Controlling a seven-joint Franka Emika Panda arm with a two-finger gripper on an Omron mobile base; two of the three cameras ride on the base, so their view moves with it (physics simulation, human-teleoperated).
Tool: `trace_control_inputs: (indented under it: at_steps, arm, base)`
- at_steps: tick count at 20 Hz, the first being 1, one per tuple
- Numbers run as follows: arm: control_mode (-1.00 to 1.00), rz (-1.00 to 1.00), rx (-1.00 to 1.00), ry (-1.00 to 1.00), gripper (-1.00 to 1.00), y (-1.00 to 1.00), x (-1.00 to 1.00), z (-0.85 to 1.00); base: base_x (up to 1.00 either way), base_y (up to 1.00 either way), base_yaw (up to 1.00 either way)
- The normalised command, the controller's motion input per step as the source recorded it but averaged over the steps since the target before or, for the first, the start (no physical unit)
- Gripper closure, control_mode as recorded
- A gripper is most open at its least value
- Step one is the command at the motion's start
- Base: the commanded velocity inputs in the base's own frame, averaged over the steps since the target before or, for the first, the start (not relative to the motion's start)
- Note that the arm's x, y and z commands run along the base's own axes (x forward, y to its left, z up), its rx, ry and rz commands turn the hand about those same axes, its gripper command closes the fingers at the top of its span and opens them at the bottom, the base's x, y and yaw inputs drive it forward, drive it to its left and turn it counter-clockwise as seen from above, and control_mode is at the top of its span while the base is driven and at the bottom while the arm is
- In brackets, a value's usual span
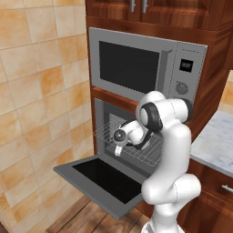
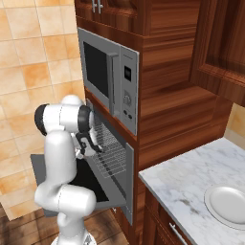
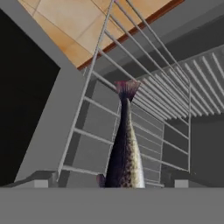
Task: Place the fish on the top rack of the oven, and slide the tray back inside. Close the oven door.
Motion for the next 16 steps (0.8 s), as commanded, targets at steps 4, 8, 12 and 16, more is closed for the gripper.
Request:
trace_control_inputs:
  at_steps: [4, 8, 12, 16]
  arm:
    - [-1.0, 0.0, 0.0, -0.1, -1.0, 0.05, -0.46, 0.75]
    - [-1.0, 0.0, -0.02, -0.04, -1.0, 0.16, -0.59, 0.65]
    - [-1.0, 0.0, -0.02, 0.0, -1.0, 0.29, -0.72, 0.53]
    - [-1.0, 0.0, 0.08, 0.03, -1.0, 0.38, -0.62, 0.51]
  base:
    - [0.0, 0.0, 0.0]
    - [0.0, 0.0, 0.0]
    - [0.0, 0.0, 0.0]
    - [0.0, 0.0, 0.0]
